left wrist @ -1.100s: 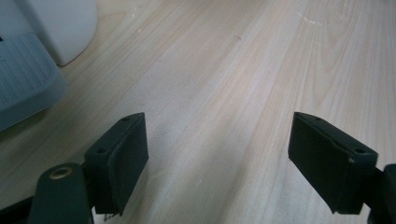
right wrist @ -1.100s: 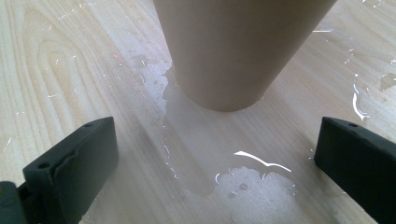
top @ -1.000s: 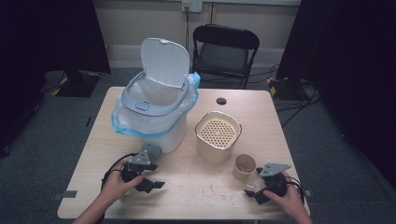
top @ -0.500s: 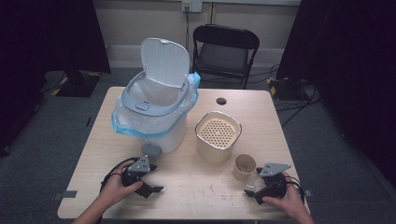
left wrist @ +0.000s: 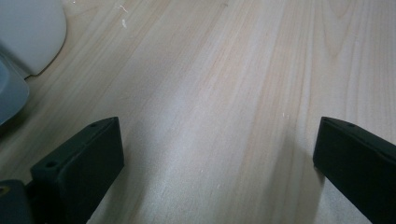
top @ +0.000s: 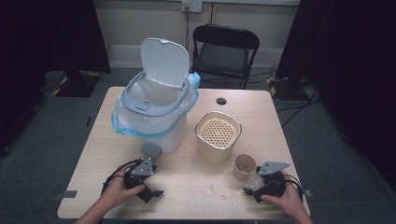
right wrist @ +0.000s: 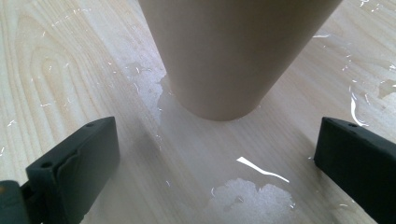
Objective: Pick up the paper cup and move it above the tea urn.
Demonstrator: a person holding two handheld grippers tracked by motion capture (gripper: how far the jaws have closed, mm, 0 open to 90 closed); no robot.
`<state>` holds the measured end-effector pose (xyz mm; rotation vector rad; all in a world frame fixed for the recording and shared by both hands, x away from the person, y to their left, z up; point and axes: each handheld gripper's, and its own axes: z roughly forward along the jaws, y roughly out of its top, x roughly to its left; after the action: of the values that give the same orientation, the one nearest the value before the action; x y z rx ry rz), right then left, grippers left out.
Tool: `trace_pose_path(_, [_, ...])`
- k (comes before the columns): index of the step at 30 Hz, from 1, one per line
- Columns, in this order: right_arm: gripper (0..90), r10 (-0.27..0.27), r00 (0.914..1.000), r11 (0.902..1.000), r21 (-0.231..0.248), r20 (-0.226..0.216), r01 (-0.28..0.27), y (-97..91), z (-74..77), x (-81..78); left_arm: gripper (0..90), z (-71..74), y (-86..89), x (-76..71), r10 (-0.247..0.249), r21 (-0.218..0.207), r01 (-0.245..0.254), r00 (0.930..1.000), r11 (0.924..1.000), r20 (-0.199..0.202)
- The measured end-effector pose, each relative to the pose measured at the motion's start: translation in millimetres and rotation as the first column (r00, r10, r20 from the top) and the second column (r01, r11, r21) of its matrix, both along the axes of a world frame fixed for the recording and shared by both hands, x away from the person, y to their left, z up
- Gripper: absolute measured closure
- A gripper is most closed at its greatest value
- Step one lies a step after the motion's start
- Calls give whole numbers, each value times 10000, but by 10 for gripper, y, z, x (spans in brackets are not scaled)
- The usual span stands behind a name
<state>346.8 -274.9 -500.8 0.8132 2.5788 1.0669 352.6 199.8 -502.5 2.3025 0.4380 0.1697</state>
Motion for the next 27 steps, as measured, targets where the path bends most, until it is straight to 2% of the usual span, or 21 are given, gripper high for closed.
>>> trace_pose_path(3, [42,145,9999,9999,79,68,-145,4,4,2,9,1,-2,-2,10,15,-10,10000,10000,-10])
trace_pose_path(6, [181,598,9982,9979,235,56,-599,4,37,2,9,-1,-3,-1,6,-22,-6,10000,10000,-20])
trace_pose_path(8, [133,654,9978,9974,320,-67,-651,15,47,11,9,-2,-3,-2,7,-36,-7,10000,10000,-21])
trace_pose_path(12, [145,627,9980,9973,393,-27,-625,53,61,29,9,-4,-3,-3,25,-50,-25,10000,10000,-11])
trace_pose_path(19, [147,319,9993,9912,1276,180,-339,64,139,113,9,0,1,-15,82,-1,-82,10000,10000,-47])
trace_pose_path(23, [151,211,9993,9865,1619,298,-257,82,172,150,9,-1,1,-15,82,-10,-83,10000,10000,-46])
trace_pose_path(27, [156,214,9993,9842,1750,312,-266,104,173,172,9,-1,1,-16,84,-5,-84,10000,10000,-41])
